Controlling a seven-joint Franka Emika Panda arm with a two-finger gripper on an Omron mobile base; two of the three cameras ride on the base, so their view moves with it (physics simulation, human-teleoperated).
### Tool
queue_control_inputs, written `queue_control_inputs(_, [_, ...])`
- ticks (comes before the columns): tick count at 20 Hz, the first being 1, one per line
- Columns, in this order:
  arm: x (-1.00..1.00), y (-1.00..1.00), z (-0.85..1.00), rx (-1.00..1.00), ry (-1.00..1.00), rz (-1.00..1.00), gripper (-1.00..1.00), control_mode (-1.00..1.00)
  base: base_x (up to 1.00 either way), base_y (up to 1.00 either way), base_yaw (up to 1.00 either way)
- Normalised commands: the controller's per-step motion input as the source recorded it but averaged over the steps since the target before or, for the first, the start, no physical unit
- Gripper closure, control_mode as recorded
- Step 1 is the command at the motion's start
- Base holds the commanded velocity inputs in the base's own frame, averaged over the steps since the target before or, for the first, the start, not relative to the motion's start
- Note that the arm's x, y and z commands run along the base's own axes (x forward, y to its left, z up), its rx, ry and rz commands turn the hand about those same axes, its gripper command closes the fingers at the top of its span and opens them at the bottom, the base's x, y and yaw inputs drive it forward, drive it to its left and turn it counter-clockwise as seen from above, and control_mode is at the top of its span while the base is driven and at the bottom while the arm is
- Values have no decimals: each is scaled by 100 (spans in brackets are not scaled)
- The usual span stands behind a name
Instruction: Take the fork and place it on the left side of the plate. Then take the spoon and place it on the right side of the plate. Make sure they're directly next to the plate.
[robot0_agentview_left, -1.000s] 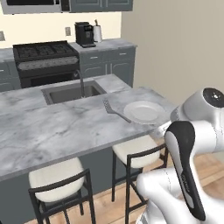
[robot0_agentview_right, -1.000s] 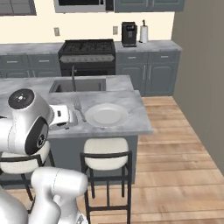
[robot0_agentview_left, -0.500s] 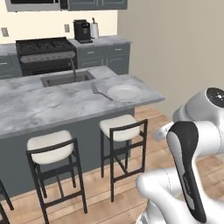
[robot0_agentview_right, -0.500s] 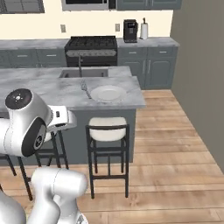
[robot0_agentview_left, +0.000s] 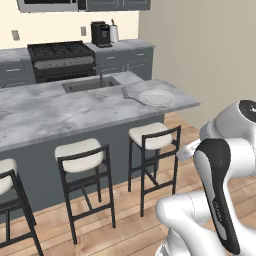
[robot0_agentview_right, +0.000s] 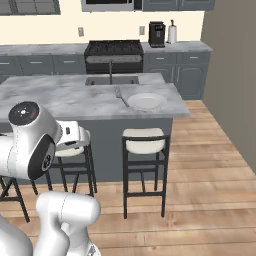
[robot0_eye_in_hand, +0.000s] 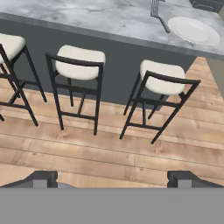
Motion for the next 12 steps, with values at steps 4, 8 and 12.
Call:
queue_control_inputs(4, [0, 0, 0, 0, 0, 0, -100, 100, 0, 100, -15])
queue_control_inputs(8, [0, 0, 0, 0, 0, 0, -100, 100, 0, 100, -14])
queue_control_inputs(12, [0, 0, 0, 0, 0, 0, -100, 100, 0, 100, -14])
